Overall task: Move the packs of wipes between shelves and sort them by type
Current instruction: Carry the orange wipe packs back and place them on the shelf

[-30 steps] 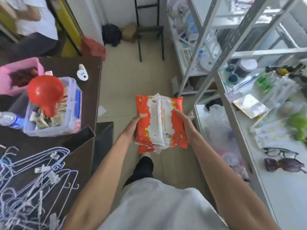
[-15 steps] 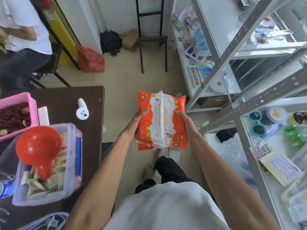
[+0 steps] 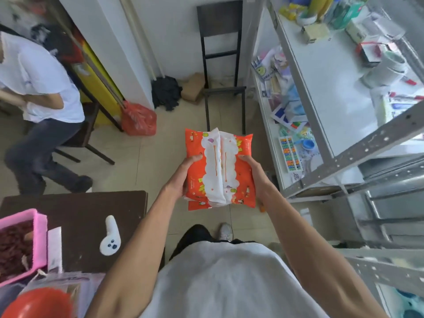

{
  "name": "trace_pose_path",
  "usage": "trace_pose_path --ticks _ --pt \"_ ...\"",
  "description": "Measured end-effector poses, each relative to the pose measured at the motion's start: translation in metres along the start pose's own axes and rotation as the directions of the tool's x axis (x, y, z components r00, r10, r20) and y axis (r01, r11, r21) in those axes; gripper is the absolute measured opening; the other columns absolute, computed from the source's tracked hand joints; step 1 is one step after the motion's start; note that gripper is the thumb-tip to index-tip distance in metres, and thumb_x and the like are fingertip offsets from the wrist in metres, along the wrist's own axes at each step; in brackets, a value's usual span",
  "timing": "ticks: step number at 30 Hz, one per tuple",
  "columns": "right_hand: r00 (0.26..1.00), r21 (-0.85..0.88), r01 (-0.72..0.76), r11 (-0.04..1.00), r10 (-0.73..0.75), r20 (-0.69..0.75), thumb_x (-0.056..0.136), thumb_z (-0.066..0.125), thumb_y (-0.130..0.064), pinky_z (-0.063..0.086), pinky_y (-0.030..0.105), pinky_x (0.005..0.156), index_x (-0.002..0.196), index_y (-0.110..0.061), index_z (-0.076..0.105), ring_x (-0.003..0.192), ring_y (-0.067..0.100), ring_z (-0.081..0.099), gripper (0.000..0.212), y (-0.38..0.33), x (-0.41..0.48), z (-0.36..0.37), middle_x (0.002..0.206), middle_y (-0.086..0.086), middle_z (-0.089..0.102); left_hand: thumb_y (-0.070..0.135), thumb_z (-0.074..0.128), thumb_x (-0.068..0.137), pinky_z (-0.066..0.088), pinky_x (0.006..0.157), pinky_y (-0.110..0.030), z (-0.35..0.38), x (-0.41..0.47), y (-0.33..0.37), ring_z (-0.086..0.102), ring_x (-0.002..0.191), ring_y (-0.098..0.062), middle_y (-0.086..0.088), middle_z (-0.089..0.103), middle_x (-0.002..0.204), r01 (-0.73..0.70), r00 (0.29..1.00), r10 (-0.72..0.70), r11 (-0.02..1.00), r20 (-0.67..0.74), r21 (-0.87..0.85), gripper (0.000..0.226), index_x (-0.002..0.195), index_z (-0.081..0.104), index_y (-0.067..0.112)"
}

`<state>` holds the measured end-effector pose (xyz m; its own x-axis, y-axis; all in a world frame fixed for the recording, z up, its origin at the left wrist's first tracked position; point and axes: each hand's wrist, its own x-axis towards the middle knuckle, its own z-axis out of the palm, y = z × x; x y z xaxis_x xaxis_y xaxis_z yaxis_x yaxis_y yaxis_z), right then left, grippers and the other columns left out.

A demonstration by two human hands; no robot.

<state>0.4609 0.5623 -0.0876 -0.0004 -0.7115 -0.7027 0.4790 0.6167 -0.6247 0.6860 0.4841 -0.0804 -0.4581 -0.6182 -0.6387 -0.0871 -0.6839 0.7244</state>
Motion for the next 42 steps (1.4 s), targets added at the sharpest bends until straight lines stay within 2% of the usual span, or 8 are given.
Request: trace_pose_path --ticks 7,12,17,21,25,28,35,42 --pt "1.0 0.03 -0.01 1.0 0.009 0.014 0.104 0.051 -0.044 0.063 0.033 0.065 0.113 -0.019 0.062 0.074 0.017 0.077 0.028 -0.095 0.095 0.01 0.094 0.004 0.076 0.042 0.055 0.099 0.062 0.075 -0.036 -0.016 0.097 0.094 0.077 0.098 -0.023 -0.005 0.078 0.109 -0.012 0.999 0.011 1.0 0.035 0.015 0.042 0.135 0.057 0.022" --pt "0.998 0.126 0.035 0.991 -0.029 -0.051 0.106 0.047 -0.042 0.063 0.031 0.061 0.113 -0.018 0.061 0.071 0.017 0.079 0.028 -0.158 0.163 0.008 0.085 0.002 0.079 0.04 0.062 0.091 0.061 0.086 -0.044 -0.027 0.192 0.161 0.072 0.112 -0.031 -0.011 0.073 0.123 -0.05 0.985 0.038 0.996 0.166 0.069 0.049 0.137 0.055 0.025" --pt "0.956 0.246 0.141 0.959 -0.068 -0.284 0.082 0.079 -0.048 0.062 0.038 0.068 0.143 -0.011 0.05 0.078 0.024 0.078 0.077 -0.212 0.202 -0.002 0.107 0.012 0.073 0.042 0.074 0.081 0.058 0.095 -0.054 -0.01 0.287 0.23 0.067 0.118 -0.039 -0.019 0.068 0.131 -0.004 0.969 -0.035 0.987 0.245 0.159 0.066 0.141 0.055 0.021" --pt "0.921 0.392 0.239 0.889 -0.079 -0.382 0.088 0.073 -0.045 0.062 0.035 0.064 0.12 -0.015 0.062 0.07 0.021 0.075 0.046 -0.243 0.208 -0.03 0.087 0.006 0.076 0.046 0.076 0.079 0.052 0.103 -0.058 0.034 0.351 0.271 0.066 0.119 -0.041 -0.02 0.068 0.131 0.034 0.925 -0.138 0.958 0.355 0.286 0.066 0.138 0.059 0.02" --pt "0.817 0.388 0.397 0.832 -0.128 -0.562 0.083 0.078 -0.046 0.064 0.048 0.079 0.133 -0.011 0.062 0.085 0.029 0.073 0.063 -0.274 0.209 -0.07 0.11 0.018 0.074 0.044 0.077 0.08 0.05 0.105 -0.061 0.101 0.406 0.299 0.065 0.12 -0.042 -0.022 0.066 0.133 0.022 0.861 -0.207 0.928 0.464 0.373 0.067 0.139 0.058 0.019" --pt "0.722 0.352 0.485 0.8 -0.14 -0.678 0.078 0.083 -0.048 0.05 0.065 0.103 0.136 -0.012 0.062 0.103 0.041 0.068 0.071 -0.295 0.207 -0.111 0.134 0.028 0.064 0.037 0.072 0.085 0.054 0.101 -0.056 0.163 0.437 0.316 0.066 0.12 -0.041 -0.021 0.067 0.131 -0.027 0.791 -0.237 0.908 0.565 0.418 0.061 0.141 0.055 0.019" --pt "0.546 0.282 0.592 0.754 -0.118 -0.83 0.082 0.08 -0.056 0.06 0.057 0.095 0.13 -0.018 0.066 0.108 0.04 0.074 0.063 -0.339 0.193 -0.193 0.119 0.016 0.075 0.042 0.075 0.084 0.054 0.101 -0.056 0.298 0.5 0.344 0.067 0.116 -0.039 -0.021 0.066 0.128 -0.167 0.648 -0.33 0.818 0.686 0.551 0.064 0.14 0.053 0.02" --pt "0.344 0.112 0.596 0.795 -0.126 -0.931 0.098 0.066 -0.041 0.06 0.05 0.091 0.106 -0.023 0.06 0.091 0.027 0.072 0.021 -0.371 0.189 -0.247 0.108 0.013 0.073 0.039 0.066 0.092 0.058 0.096 -0.049 0.388 0.541 0.349 0.071 0.104 -0.035 -0.013 0.072 0.11 -0.192 0.554 -0.494 0.708 0.671 0.68 0.045 0.131 0.059 0.017"
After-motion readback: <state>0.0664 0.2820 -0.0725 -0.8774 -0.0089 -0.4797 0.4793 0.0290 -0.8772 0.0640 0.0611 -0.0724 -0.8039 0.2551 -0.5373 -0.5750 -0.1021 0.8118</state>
